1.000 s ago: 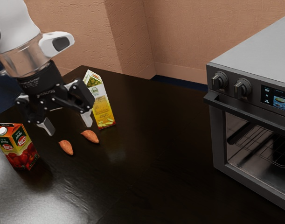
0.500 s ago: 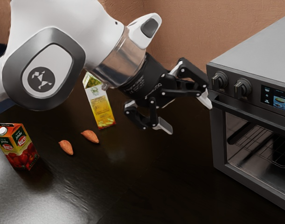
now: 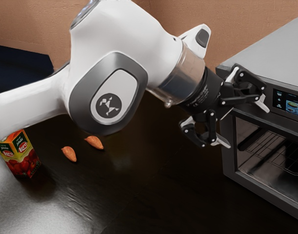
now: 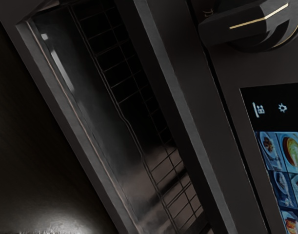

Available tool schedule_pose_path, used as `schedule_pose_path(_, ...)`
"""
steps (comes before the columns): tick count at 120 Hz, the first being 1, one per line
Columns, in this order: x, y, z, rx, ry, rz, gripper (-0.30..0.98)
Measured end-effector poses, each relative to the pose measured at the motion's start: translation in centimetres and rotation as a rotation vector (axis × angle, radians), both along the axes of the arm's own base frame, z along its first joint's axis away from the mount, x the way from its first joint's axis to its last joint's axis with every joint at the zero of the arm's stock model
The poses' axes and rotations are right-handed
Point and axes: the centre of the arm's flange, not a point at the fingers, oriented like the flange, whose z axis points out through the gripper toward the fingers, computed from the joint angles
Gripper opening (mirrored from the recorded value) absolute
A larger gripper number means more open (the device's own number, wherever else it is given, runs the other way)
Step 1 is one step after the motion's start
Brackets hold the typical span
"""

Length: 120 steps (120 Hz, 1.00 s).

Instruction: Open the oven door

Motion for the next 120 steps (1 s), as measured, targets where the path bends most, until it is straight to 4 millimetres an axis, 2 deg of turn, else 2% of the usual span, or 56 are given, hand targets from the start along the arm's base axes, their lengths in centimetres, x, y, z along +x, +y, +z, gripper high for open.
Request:
schedule_pose_path(21, 1.2, 0.1, -0.3, -0.044, 0.024, 0.06, 0.68)
schedule_pose_path(56, 4.0, 0.1, -2.5, -0.125, 0.09, 0.165, 0.68)
schedule_pose_path(86, 6.2, 0.7, -6.8, -0.158, 0.183, 0.228, 0.68)
schedule_pose_path(106, 6.4, 0.6, -8.0, -0.181, 0.218, 0.241, 0.68)
schedule_pose_path(112, 5.2, 1.2, -8.6, -0.183, 0.235, 0.244, 0.68)
schedule_pose_path(120, 2.4, 2.1, -9.0, -0.194, 0.253, 0.24, 0.68)
